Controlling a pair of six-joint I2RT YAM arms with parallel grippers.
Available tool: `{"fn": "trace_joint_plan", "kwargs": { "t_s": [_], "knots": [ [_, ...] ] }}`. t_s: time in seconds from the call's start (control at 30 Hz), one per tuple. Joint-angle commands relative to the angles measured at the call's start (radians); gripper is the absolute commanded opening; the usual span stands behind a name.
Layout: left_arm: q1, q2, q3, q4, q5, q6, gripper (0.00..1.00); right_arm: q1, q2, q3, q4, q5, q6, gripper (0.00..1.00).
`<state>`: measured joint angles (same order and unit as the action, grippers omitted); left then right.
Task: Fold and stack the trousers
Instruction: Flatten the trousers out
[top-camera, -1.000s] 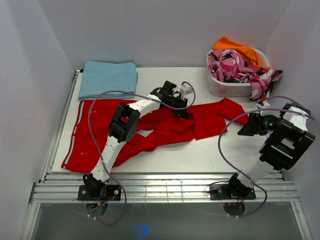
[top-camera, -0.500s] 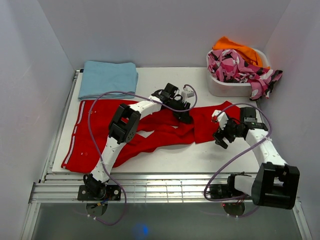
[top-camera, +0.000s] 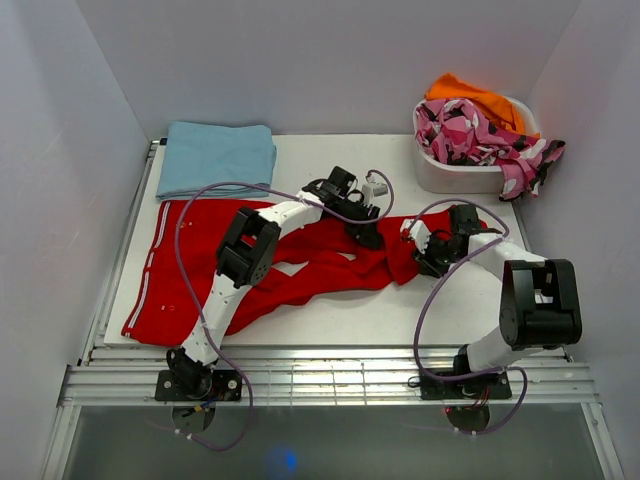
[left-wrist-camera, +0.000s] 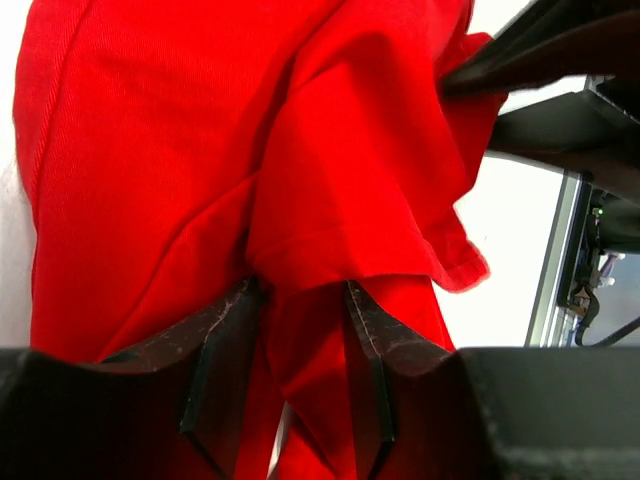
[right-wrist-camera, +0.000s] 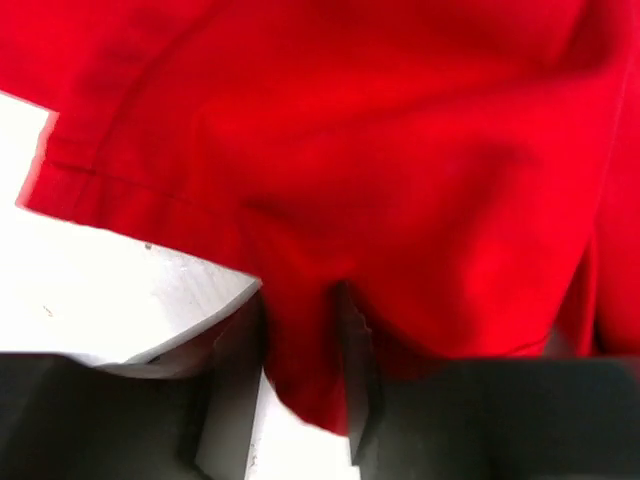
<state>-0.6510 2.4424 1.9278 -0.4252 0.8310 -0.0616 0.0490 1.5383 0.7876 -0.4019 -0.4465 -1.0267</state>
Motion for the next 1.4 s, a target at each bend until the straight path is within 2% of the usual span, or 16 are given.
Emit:
{"fn": "trace_joint_plan", "kwargs": {
  "t_s": [0.0,0.03,0.1,0.2,0.23,0.37,0.47,0.5,0.57,0.6,0.67,0.7,0.8,0.97,1.17,1.37],
  "knots": [
    [0.03,-0.12,0.039,-0.086,0.02,0.022,0.5,0.008,-0.033,-0.048,0.003,0.098,-0.018,0.2],
    [0.04,-0.135,0.045,-0.102,0.022,0.028,0.5,0.005,-0.05,-0.05,-0.015,0.104,-0.019,0.09],
    [0.077,-0.181,0.062,-0.125,-0.003,0.058,0.5,-0.017,-0.123,-0.03,-0.096,0.089,-0.021,0.08],
    [0.141,-0.319,0.04,-0.173,-0.07,0.144,0.5,-0.075,-0.211,0.065,-0.208,0.03,-0.003,0.08],
    [0.164,-0.406,0.027,-0.213,-0.088,0.169,0.51,-0.09,-0.225,0.099,-0.303,0.01,0.004,0.08],
    [0.29,-0.656,-0.134,-0.314,-0.214,0.313,0.52,-0.173,-0.257,0.251,-0.537,-0.084,0.016,0.08],
    [0.427,-0.864,-0.349,-0.379,-0.349,0.466,0.52,-0.247,-0.26,0.321,-0.69,-0.106,-0.004,0.08],
    [0.511,-0.914,-0.48,-0.379,-0.386,0.508,0.51,-0.299,-0.259,0.332,-0.722,-0.112,-0.03,0.08],
    [0.615,-0.999,-0.591,-0.374,-0.449,0.606,0.49,-0.368,-0.236,0.369,-0.822,-0.116,-0.065,0.08],
    [0.737,-1.054,-0.637,-0.38,-0.454,0.641,0.48,-0.45,-0.222,0.386,-0.862,-0.123,-0.088,0.08],
    [0.836,-1.083,-0.745,-0.4,-0.466,0.719,0.45,-0.58,-0.186,0.441,-0.908,-0.104,-0.112,0.08],
    [0.913,-1.091,-0.775,-0.408,-0.469,0.749,0.44,-0.625,-0.179,0.455,-0.91,-0.092,-0.111,0.08],
    [1.008,-1.048,-0.921,-0.374,-0.493,0.813,0.42,-0.744,-0.138,0.49,-0.91,-0.031,-0.147,0.08],
    [1.07,-0.867,-0.998,-0.23,-0.582,0.789,0.41,-0.866,-0.049,0.512,-0.91,0.069,-0.168,0.08],
    [1.177,-0.624,-0.886,-0.188,-0.63,0.712,0.38,-1.024,0.095,0.479,-0.905,0.235,-0.236,0.08],
    [1.196,-0.588,-0.803,-0.193,-0.627,0.704,0.37,-1.057,0.238,0.493,-0.842,0.285,-0.182,0.08]
  ]
}}
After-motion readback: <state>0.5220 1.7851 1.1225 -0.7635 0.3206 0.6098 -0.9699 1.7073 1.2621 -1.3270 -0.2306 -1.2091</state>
